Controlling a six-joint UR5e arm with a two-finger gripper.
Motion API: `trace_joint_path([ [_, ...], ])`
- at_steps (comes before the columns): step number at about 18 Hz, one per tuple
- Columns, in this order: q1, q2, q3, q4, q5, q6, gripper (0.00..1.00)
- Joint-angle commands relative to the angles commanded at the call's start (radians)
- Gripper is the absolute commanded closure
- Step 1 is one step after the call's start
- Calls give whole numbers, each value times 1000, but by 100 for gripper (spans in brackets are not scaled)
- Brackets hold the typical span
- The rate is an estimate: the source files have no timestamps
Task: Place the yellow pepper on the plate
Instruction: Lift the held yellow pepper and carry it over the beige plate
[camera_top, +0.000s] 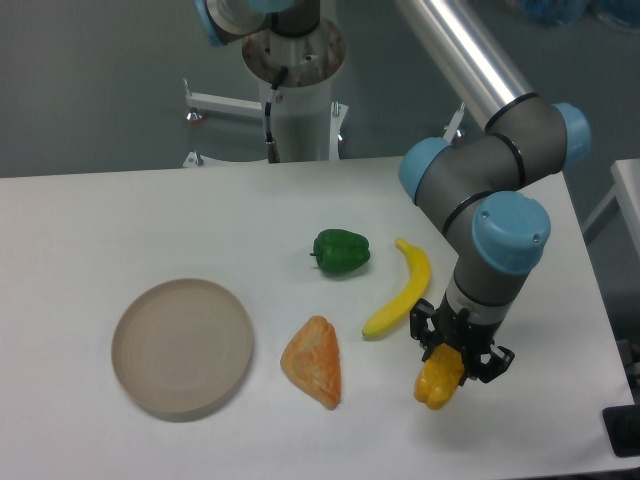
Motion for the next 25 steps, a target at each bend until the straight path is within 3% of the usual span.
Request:
trace_joint_path([
  [6, -17, 21, -23, -15, -2, -27, 49],
  [11, -34, 145, -188, -32, -40, -176, 49],
  [12, -60, 179, -225, -31, -40, -251, 49],
  [15, -119, 222, -247, -37, -34, -449, 49],
  [25, -320, 255, -308, -14, -14, -771, 49],
])
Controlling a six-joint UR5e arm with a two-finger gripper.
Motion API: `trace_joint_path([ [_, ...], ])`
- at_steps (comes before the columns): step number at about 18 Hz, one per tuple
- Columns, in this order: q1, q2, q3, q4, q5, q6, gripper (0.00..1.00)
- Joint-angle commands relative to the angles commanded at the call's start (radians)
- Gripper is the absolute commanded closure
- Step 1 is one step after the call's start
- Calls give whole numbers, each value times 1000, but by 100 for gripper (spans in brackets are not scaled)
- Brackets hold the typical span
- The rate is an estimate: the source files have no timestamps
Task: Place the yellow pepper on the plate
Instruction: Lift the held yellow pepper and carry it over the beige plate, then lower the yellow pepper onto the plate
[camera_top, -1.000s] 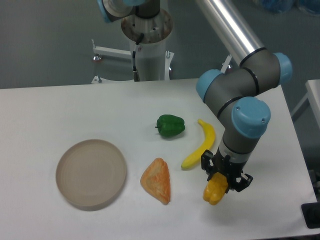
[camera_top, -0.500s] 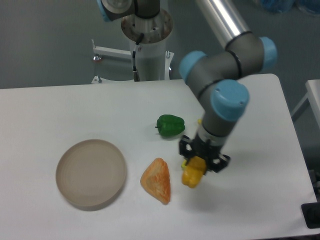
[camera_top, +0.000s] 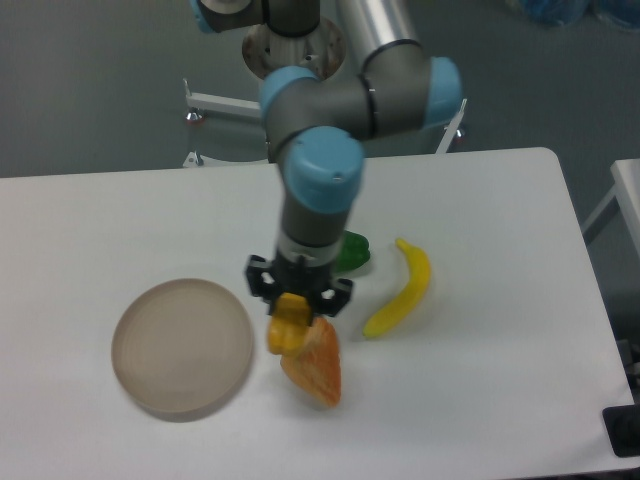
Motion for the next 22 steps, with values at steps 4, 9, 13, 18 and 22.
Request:
trace_joint_path([
  [4, -84, -25, -25, 0, 113, -42, 49],
  [9, -112, -40, -55, 3, 129, -71, 49],
  [13, -140, -89, -25, 21, 129, -140, 49],
  [18, -166, -103, -26, 29, 153, -143, 49],
  [22, -180, -124, -25, 31, 169, -143, 49],
])
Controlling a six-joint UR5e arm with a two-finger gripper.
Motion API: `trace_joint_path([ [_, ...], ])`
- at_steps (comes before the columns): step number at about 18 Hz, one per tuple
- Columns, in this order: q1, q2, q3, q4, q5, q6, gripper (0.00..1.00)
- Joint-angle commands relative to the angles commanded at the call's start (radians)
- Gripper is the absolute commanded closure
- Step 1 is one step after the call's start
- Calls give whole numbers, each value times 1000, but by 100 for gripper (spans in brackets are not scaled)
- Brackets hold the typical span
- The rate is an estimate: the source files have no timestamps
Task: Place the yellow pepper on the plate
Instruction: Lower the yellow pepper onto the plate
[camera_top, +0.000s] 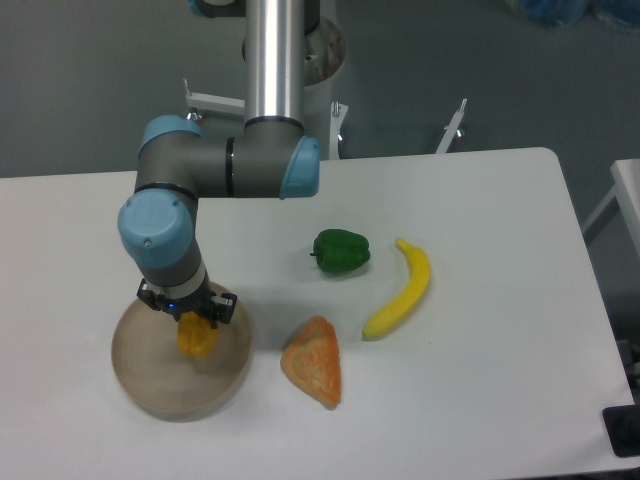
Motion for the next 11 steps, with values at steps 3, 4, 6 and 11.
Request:
trace_joint_path([
  [3, -8, -2, 0, 0, 2, -2, 49],
  [4, -8, -6, 0, 0, 0, -6, 49],
  [6, -9, -8, 0, 0, -2, -8, 49],
  [11, -11, -9, -5, 0, -3, -9, 49],
])
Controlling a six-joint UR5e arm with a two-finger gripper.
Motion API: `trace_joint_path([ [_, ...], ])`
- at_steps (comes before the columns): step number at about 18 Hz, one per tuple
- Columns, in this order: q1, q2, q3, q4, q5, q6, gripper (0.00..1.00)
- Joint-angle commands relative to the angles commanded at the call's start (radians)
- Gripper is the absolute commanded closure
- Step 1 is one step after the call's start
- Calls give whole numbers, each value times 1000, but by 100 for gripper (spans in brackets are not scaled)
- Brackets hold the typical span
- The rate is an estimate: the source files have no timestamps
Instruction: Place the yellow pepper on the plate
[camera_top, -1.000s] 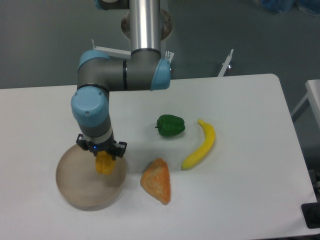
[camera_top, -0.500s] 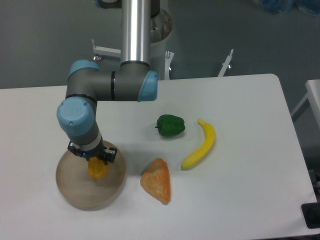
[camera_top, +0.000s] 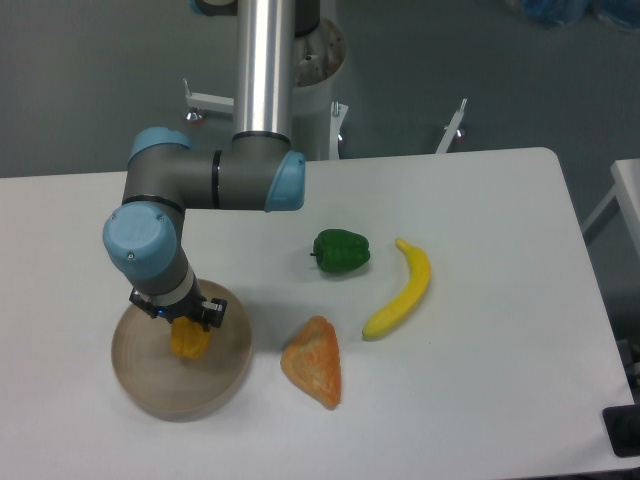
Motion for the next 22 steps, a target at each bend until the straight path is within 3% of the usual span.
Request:
trace_joint_path([
  [6, -8, -2, -6, 0, 2, -2, 46],
  [7, -8, 0, -6, -2, 3, -2, 41],
  [9, -9, 3, -3, 0, 5, -2, 18],
  [10, -8, 5, 1, -2, 5, -2, 0],
  [15, -2, 32, 6, -3, -6, 0, 0],
  [20, 162, 93, 31, 9, 3, 55, 0],
  [22, 213, 106, 26, 5, 6, 147, 0],
])
